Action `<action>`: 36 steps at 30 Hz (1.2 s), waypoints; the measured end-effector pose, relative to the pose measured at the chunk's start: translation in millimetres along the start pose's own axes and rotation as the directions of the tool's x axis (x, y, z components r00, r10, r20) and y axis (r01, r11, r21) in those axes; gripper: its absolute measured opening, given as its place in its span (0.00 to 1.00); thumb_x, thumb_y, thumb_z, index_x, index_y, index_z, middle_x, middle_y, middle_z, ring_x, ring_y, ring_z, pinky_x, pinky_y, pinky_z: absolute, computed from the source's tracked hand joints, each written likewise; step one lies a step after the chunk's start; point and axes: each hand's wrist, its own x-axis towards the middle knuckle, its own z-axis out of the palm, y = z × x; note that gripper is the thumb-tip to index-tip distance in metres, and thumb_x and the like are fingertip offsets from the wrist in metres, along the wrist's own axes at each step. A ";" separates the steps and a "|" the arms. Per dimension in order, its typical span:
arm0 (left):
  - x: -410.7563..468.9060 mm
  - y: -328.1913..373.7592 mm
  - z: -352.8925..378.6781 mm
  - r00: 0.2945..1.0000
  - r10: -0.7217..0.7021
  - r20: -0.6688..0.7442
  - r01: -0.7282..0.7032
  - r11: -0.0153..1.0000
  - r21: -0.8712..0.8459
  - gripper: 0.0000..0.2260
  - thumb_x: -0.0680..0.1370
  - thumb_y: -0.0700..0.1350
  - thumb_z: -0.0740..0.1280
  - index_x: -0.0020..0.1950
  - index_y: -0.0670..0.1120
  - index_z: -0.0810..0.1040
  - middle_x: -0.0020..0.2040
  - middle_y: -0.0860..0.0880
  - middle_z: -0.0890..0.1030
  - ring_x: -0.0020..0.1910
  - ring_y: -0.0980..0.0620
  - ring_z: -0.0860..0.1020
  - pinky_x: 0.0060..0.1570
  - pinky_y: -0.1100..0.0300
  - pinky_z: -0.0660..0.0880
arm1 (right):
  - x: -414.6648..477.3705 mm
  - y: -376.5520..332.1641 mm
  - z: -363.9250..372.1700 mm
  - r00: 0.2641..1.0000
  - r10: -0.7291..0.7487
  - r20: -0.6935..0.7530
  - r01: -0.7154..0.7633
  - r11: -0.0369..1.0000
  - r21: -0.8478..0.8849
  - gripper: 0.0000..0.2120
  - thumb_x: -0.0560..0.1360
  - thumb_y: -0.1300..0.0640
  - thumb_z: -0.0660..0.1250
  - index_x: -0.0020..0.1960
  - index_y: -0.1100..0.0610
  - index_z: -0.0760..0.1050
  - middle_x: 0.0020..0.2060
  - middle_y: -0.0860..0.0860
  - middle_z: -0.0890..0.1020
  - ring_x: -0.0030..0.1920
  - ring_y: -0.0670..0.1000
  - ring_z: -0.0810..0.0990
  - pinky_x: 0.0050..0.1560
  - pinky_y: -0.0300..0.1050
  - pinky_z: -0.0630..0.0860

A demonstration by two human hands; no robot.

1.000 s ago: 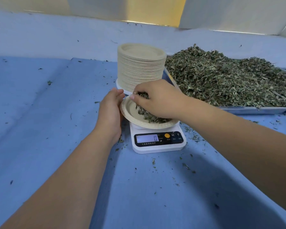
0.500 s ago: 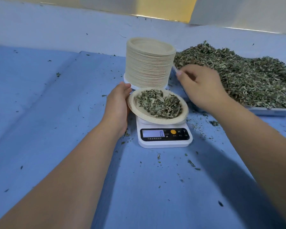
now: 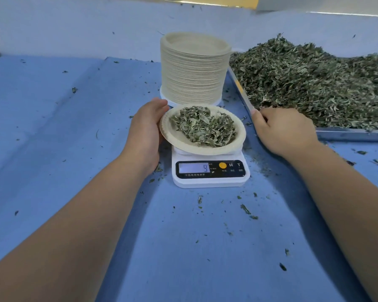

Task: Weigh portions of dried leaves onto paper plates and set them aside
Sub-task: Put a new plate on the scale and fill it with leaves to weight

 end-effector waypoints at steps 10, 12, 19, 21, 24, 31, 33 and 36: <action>4.5 -5.5 -3.4 0.993 0.115 0.014 -0.115 0.979 0.167 0.14 0.73 0.55 0.67 0.52 0.49 0.84 0.58 0.43 0.84 0.60 0.43 0.82 0.68 0.38 0.73 | -5.2 -18.9 -19.6 0.977 -0.086 -0.196 0.127 0.970 0.208 0.16 0.83 0.48 0.57 0.52 0.57 0.78 0.41 0.54 0.80 0.46 0.58 0.77 0.45 0.53 0.74; 4.2 -7.1 -3.7 0.991 0.131 0.006 -0.130 0.976 0.172 0.16 0.72 0.53 0.67 0.56 0.48 0.84 0.61 0.44 0.84 0.62 0.44 0.81 0.68 0.39 0.73 | -11.3 -38.3 -31.0 0.970 -0.110 -0.215 0.189 0.900 0.393 0.15 0.82 0.47 0.59 0.56 0.54 0.78 0.46 0.49 0.81 0.49 0.53 0.77 0.51 0.51 0.75; 6.1 -8.6 -8.1 0.985 0.143 0.095 -0.162 0.956 0.243 0.13 0.71 0.50 0.68 0.52 0.53 0.88 0.57 0.47 0.86 0.59 0.45 0.83 0.64 0.38 0.76 | -27.8 -79.4 -48.9 0.944 -0.323 0.065 0.273 0.876 0.399 0.23 0.78 0.33 0.57 0.70 0.39 0.70 0.63 0.39 0.78 0.62 0.46 0.74 0.64 0.54 0.61; 9.6 -9.0 -5.5 0.989 0.125 0.085 -0.146 0.939 0.310 0.11 0.72 0.51 0.69 0.51 0.55 0.88 0.57 0.52 0.86 0.61 0.50 0.82 0.67 0.43 0.75 | -29.7 -81.3 -48.9 0.937 -0.338 0.086 0.284 0.882 0.375 0.23 0.78 0.33 0.60 0.70 0.38 0.70 0.64 0.39 0.77 0.64 0.46 0.73 0.65 0.53 0.60; 16.8 -10.0 -2.5 0.996 0.090 -0.009 -0.080 0.923 0.376 0.07 0.71 0.52 0.72 0.46 0.60 0.88 0.59 0.56 0.85 0.62 0.56 0.81 0.69 0.48 0.74 | -29.1 -80.7 -49.5 0.942 -0.322 0.098 0.244 0.855 0.458 0.20 0.76 0.38 0.66 0.67 0.38 0.73 0.58 0.37 0.79 0.50 0.44 0.74 0.63 0.51 0.67; 27.4 -12.1 -1.9 0.996 0.066 -0.053 -0.039 0.914 0.403 0.07 0.70 0.54 0.73 0.45 0.62 0.88 0.58 0.56 0.85 0.62 0.52 0.81 0.67 0.48 0.75 | -22.8 -75.8 -44.5 0.963 -0.258 0.078 0.176 0.821 0.544 0.10 0.74 0.49 0.75 0.55 0.43 0.81 0.41 0.38 0.77 0.43 0.40 0.75 0.46 0.35 0.71; 26.0 -13.9 -3.5 0.996 0.093 -0.004 -0.085 0.918 0.386 0.09 0.69 0.54 0.72 0.48 0.61 0.88 0.60 0.54 0.84 0.63 0.52 0.81 0.69 0.44 0.74 | -21.6 -75.7 -43.1 0.968 -0.246 0.042 0.182 0.813 0.553 0.09 0.75 0.51 0.75 0.55 0.45 0.82 0.41 0.37 0.76 0.45 0.40 0.75 0.47 0.33 0.69; 20.3 -13.7 -6.1 0.992 0.118 0.036 -0.123 0.922 0.368 0.11 0.69 0.54 0.71 0.50 0.60 0.88 0.62 0.54 0.84 0.65 0.51 0.80 0.70 0.43 0.72 | -18.0 -75.5 -42.2 0.979 -0.203 -0.029 0.181 0.790 0.586 0.07 0.74 0.54 0.75 0.52 0.46 0.84 0.39 0.35 0.77 0.42 0.38 0.75 0.44 0.24 0.67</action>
